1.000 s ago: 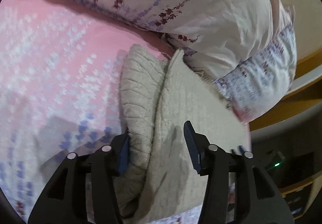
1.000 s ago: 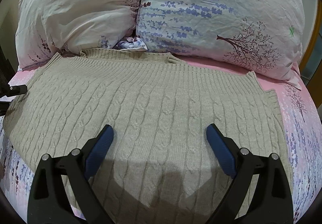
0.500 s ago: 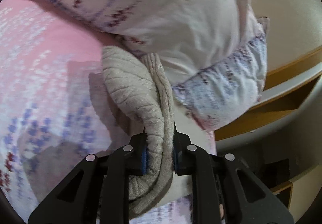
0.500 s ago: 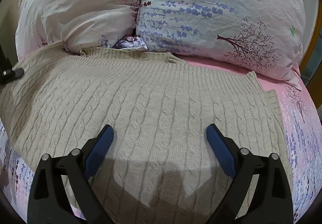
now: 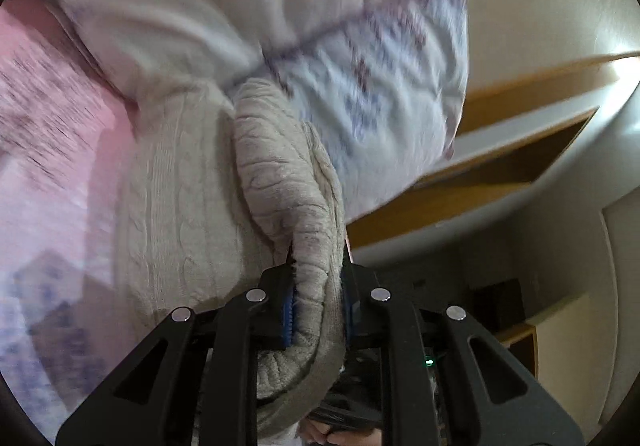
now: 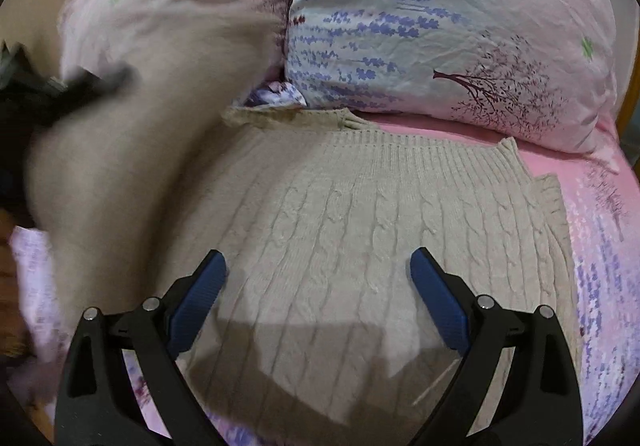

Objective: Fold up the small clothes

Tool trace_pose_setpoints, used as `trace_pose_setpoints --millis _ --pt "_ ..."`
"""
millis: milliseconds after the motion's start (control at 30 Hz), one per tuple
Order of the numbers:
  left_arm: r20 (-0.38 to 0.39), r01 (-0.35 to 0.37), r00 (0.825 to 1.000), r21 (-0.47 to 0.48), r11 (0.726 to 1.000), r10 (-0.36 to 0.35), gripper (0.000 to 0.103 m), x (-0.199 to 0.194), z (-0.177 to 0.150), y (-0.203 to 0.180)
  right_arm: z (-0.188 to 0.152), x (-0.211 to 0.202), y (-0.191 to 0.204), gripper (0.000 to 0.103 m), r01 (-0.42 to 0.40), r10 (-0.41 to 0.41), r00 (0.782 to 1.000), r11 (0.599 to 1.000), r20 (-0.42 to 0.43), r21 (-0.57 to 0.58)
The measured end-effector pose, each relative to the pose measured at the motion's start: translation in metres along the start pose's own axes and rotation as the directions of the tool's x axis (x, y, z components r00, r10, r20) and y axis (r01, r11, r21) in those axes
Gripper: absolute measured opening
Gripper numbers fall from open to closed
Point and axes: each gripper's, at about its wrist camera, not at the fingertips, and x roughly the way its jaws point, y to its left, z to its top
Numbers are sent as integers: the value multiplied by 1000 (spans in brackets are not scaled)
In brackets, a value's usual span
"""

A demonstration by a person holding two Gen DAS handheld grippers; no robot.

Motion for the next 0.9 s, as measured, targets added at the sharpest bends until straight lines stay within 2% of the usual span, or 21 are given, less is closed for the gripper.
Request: trace_pose_setpoints --millis 67,167,233,267,300,333,400,500,533,600,667,800,833,900 --pt "-46 -11 999 -16 1000 11 17 20 -4 4 -2 -9 -13 93 -51 51 999 998 10 35" --pt "-96 -18 995 -36 999 14 18 36 -6 9 -6 -25 -49 93 -190 186 982 968 44 162" --pt "-105 -7 994 -43 999 2 30 39 -5 7 -5 -28 -67 93 -266 259 964 933 62 241" --pt "-117 26 993 -46 999 -31 46 41 -4 4 -3 -28 -76 93 -305 297 952 910 70 283" --pt "-125 45 991 -39 998 -50 62 41 -2 0 -2 -27 -84 93 -360 355 932 870 78 336" --pt "-133 57 989 -17 998 -59 68 39 -2 -5 -1 -26 -87 93 -377 374 924 855 80 355" --pt "-121 18 993 43 999 -12 78 31 -3 -17 1 -23 -89 92 -409 412 907 821 82 398" --pt "-46 -76 996 118 990 82 81 4 -2 -22 6 -16 -89 87 -434 451 890 795 65 425" --pt "-16 -107 994 126 986 110 81 -6 -1 -20 9 -12 -89 85 -428 452 891 794 54 432" --pt "49 -194 981 128 973 189 82 -29 2 -11 13 -4 -87 79 -398 435 900 803 20 444" --pt "74 -255 966 122 959 248 82 -42 4 0 17 2 -85 71 -382 427 904 811 -3 443" --pt "43 -331 944 95 939 328 82 -42 8 18 26 15 -75 68 -352 410 911 828 -42 437" --pt "29 -342 940 97 935 341 82 -39 7 21 27 16 -74 64 -348 406 913 830 -45 436" --pt "3 -362 931 113 925 364 82 -30 4 24 27 18 -73 48 -355 416 908 827 -50 437"
